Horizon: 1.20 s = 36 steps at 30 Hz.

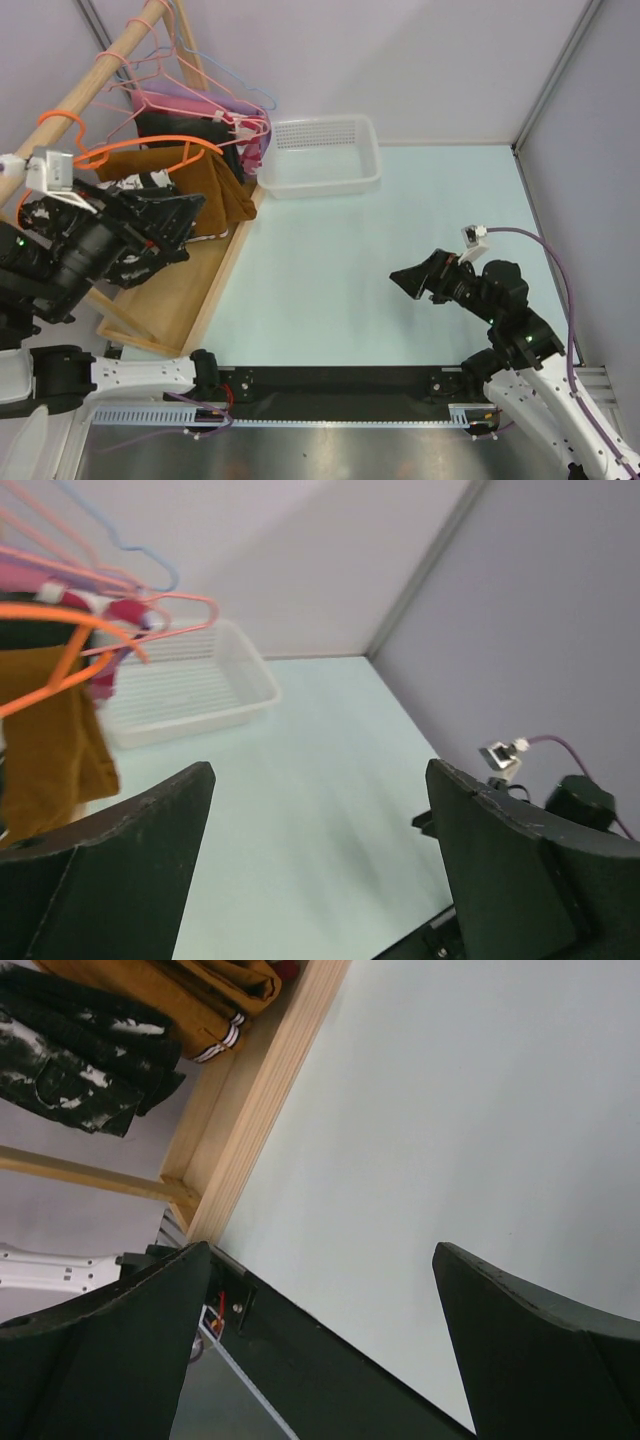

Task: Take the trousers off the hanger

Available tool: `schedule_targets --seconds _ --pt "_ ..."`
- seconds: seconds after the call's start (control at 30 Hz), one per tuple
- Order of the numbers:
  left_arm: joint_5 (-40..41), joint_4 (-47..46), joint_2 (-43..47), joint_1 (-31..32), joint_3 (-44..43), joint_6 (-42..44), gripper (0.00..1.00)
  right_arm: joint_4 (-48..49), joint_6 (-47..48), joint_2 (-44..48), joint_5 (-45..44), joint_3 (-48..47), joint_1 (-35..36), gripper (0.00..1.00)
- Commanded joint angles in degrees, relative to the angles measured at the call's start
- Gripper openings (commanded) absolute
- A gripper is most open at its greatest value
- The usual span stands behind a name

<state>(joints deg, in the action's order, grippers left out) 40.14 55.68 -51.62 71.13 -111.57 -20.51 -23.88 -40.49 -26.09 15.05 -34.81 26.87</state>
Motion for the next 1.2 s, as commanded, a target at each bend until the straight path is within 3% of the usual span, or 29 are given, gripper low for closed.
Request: schedule_targets --seconds 0.0,0.13,0.27,0.53,0.77,1.17 --pt "12.5 7.1 2.7 0.1 2.8 -3.3 0.92 7.2 0.1 -3.3 4.5 0.2 0.4 1.0" --pt "19.3 8.4 4.8 0.1 7.9 -5.0 0.92 12.3 3.1 -9.1 6.3 -2.4 3.6 1.0" --pt "22.6 8.0 5.6 0.1 11.0 -5.3 0.92 16.2 12.5 -21.6 2.9 -10.4 11.2 1.0" --pt "26.1 5.6 4.5 0.0 15.2 -3.5 0.95 25.4 27.7 -44.3 9.1 -36.3 17.9 1.0" --pt "22.1 -3.5 7.6 0.0 14.9 1.9 0.95 29.0 30.0 -59.2 16.6 -55.4 22.1 1.0" --pt "17.5 -2.7 -0.7 -0.6 7.8 2.6 1.0 26.8 29.2 -82.4 20.5 -85.1 24.9 0.9"
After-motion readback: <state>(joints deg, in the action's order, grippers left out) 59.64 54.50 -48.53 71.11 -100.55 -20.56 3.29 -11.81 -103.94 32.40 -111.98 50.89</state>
